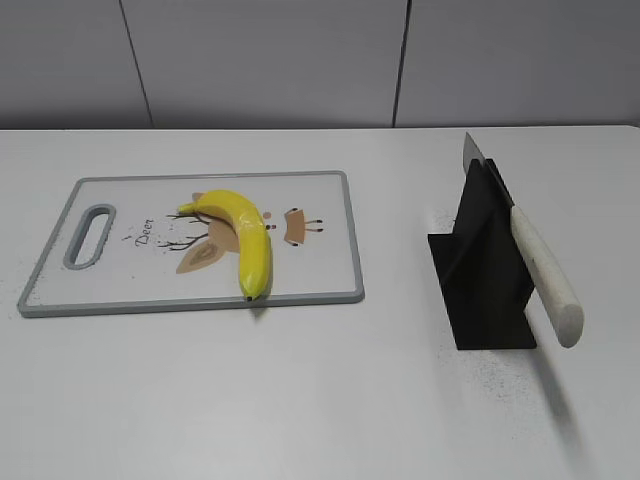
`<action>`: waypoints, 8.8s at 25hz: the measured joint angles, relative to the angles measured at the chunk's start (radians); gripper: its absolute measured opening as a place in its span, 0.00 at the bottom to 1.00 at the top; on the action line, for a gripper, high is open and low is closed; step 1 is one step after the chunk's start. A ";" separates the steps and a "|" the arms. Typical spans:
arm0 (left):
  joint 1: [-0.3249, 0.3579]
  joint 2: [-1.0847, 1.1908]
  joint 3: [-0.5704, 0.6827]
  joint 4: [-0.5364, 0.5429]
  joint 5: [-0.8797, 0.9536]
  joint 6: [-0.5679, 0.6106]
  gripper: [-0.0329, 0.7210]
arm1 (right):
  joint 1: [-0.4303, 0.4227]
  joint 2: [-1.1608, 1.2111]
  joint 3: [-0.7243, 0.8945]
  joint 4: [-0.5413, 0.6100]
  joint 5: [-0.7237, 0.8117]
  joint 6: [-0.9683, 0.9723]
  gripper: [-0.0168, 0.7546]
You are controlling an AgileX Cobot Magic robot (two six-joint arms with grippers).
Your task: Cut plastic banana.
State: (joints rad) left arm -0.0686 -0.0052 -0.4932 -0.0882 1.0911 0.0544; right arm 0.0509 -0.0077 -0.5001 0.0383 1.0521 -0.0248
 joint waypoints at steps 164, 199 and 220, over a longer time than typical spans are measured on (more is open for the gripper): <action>0.000 0.296 -0.067 -0.131 -0.156 0.198 0.77 | 0.434 1.585 -0.906 -0.113 -0.015 -0.300 0.27; -0.073 1.750 -0.959 -0.418 -0.113 1.389 0.77 | 0.408 2.092 -1.419 0.293 0.095 -1.208 0.27; -0.122 1.853 -1.010 -0.407 -0.123 1.439 0.04 | 0.342 2.129 -1.419 0.415 0.060 -1.295 0.27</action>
State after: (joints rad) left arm -0.1906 1.8476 -1.5028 -0.4956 0.9679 1.4932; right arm 0.3931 2.1211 -1.9193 0.4537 1.1124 -1.3197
